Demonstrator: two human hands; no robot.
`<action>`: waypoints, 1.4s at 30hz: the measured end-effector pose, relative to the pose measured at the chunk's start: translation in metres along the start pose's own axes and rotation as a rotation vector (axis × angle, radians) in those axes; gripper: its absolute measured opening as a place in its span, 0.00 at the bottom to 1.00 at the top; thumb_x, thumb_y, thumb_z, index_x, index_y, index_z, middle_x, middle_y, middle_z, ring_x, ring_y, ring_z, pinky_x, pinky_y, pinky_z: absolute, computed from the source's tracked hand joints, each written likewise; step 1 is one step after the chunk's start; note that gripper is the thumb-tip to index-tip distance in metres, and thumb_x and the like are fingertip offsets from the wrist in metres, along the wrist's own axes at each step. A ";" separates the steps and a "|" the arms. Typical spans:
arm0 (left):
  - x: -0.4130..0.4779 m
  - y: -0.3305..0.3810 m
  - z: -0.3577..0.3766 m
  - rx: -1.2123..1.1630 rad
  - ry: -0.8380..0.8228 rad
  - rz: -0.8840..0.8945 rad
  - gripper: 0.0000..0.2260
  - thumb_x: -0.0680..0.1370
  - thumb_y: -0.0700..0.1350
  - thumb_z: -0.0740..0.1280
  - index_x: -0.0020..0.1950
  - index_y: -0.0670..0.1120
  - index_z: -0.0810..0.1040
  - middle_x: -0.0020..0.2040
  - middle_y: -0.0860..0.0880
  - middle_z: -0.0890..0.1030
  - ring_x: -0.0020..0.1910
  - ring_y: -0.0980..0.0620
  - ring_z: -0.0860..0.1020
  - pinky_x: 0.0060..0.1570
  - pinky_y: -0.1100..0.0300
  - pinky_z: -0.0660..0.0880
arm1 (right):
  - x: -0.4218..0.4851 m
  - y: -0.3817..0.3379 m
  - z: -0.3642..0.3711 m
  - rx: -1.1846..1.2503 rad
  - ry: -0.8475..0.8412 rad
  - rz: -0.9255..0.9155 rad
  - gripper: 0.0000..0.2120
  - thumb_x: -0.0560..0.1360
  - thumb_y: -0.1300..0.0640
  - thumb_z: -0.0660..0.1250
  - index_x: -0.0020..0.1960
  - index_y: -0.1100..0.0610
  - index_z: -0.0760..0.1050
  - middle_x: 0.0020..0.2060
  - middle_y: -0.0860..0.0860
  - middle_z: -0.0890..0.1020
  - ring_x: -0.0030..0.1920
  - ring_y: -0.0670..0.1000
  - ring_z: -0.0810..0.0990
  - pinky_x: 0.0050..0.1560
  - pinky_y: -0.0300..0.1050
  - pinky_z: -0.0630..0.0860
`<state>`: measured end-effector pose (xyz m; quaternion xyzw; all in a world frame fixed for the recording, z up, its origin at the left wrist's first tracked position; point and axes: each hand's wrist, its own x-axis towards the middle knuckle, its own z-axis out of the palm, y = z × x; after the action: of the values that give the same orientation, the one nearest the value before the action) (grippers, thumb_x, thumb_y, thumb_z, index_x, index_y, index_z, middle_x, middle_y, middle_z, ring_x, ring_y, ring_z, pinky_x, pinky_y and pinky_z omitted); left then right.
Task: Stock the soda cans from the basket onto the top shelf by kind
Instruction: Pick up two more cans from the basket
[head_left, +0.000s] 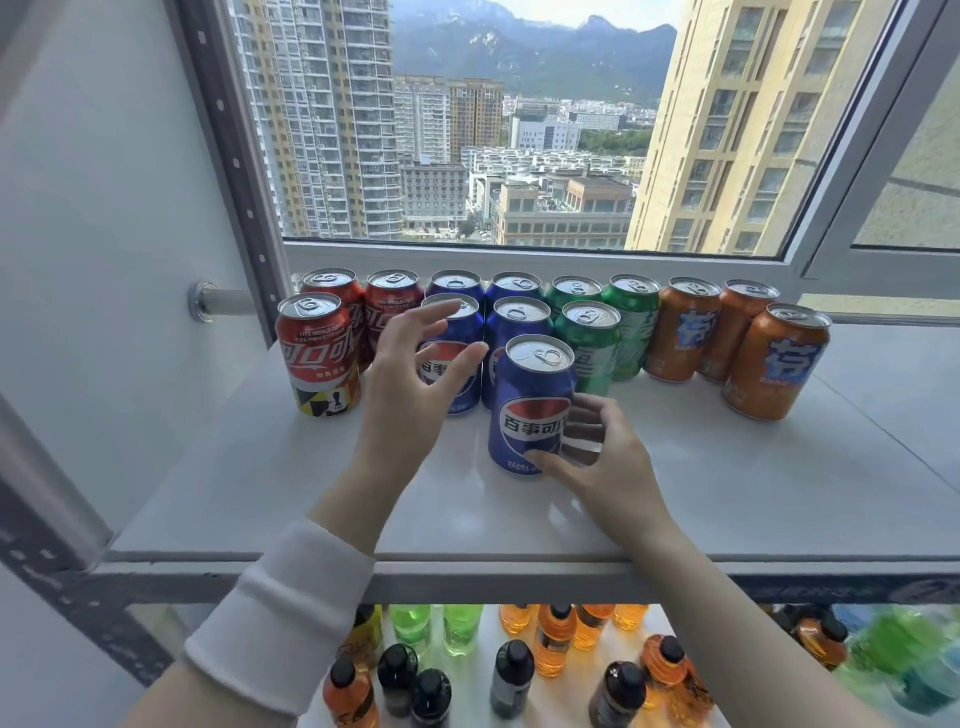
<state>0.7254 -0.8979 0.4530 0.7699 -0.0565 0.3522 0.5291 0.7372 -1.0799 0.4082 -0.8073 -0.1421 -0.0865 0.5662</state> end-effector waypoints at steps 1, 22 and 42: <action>0.001 0.007 0.000 0.026 -0.093 0.053 0.18 0.71 0.50 0.71 0.61 0.53 0.73 0.60 0.52 0.74 0.59 0.58 0.74 0.57 0.65 0.73 | 0.000 -0.001 0.000 0.005 0.015 -0.003 0.27 0.64 0.59 0.77 0.58 0.51 0.68 0.52 0.48 0.78 0.50 0.43 0.78 0.46 0.31 0.77; -0.001 0.020 0.008 0.145 -0.245 0.024 0.17 0.71 0.43 0.72 0.59 0.44 0.77 0.56 0.49 0.76 0.49 0.63 0.72 0.43 0.84 0.66 | 0.007 -0.005 0.019 0.017 0.126 0.042 0.26 0.64 0.61 0.77 0.57 0.55 0.69 0.54 0.54 0.77 0.52 0.50 0.77 0.50 0.43 0.79; -0.089 0.037 0.014 0.423 -0.117 0.128 0.18 0.77 0.44 0.64 0.66 0.39 0.70 0.65 0.43 0.74 0.66 0.47 0.70 0.62 0.71 0.58 | -0.082 -0.007 -0.030 -0.433 0.118 -0.151 0.28 0.71 0.53 0.70 0.67 0.62 0.66 0.61 0.57 0.73 0.63 0.53 0.70 0.64 0.41 0.65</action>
<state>0.6489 -0.9507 0.4253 0.8777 -0.0606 0.3437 0.3284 0.6582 -1.1163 0.3995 -0.8905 -0.1469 -0.2042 0.3790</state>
